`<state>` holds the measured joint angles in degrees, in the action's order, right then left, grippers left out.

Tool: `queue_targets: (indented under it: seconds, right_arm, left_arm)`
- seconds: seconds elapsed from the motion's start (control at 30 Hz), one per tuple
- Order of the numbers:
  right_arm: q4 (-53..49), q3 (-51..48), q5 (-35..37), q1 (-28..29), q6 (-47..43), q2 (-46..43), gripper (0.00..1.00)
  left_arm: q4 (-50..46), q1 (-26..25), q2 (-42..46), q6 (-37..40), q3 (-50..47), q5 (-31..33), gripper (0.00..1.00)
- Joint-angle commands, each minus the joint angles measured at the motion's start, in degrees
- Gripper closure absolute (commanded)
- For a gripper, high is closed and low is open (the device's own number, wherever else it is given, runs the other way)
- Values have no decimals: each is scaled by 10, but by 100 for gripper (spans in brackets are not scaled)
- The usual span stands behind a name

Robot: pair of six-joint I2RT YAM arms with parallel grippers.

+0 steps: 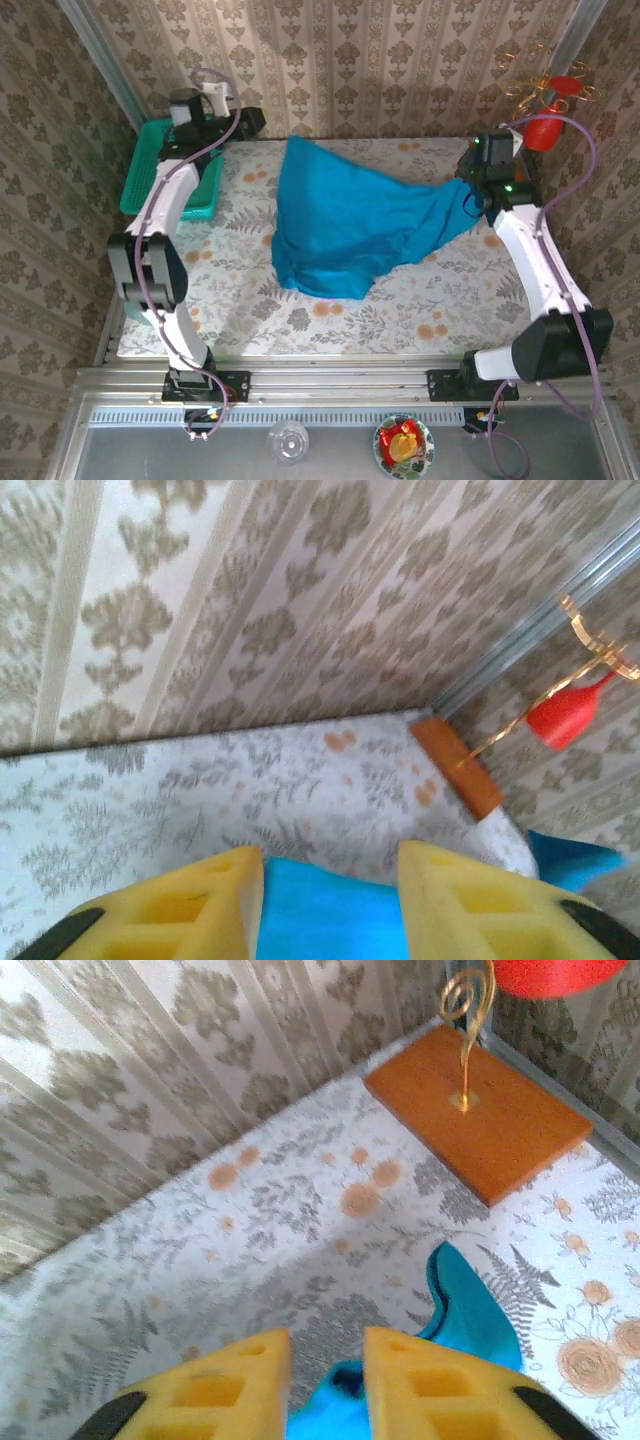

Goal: Fold the inside-out t-shirt

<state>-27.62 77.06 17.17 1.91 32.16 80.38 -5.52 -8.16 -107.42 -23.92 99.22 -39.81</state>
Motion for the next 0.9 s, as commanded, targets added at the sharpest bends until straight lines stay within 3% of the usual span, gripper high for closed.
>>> queue_targets:
  seconds: [0.0, 0.2, 0.37, 0.5, 0.63, 0.87]
  right_arm:
    - [-3, 8, -1, 8, 34, -24, 70]
    - [-10, -50, -98, 25, 32, -46, 69]
    - [-46, -93, -205, 67, 31, -53, 70]
    - [-52, -141, -255, 124, 43, -61, 70]
    - [-40, -196, -261, 200, 79, -63, 68]
    - [7, -264, -263, 300, 134, -36, 60]
  left_arm:
    - [-7, -18, 53, 28, -18, 25, 55]
    - [-58, -51, 158, 79, -148, 108, 55]
    - [-135, -113, 242, 105, -272, 212, 55]
    - [-166, -163, 293, 66, -362, 282, 57]
    - [-189, -232, 327, 3, -432, 360, 61]
    - [-250, -340, 291, -121, -457, 470, 62]
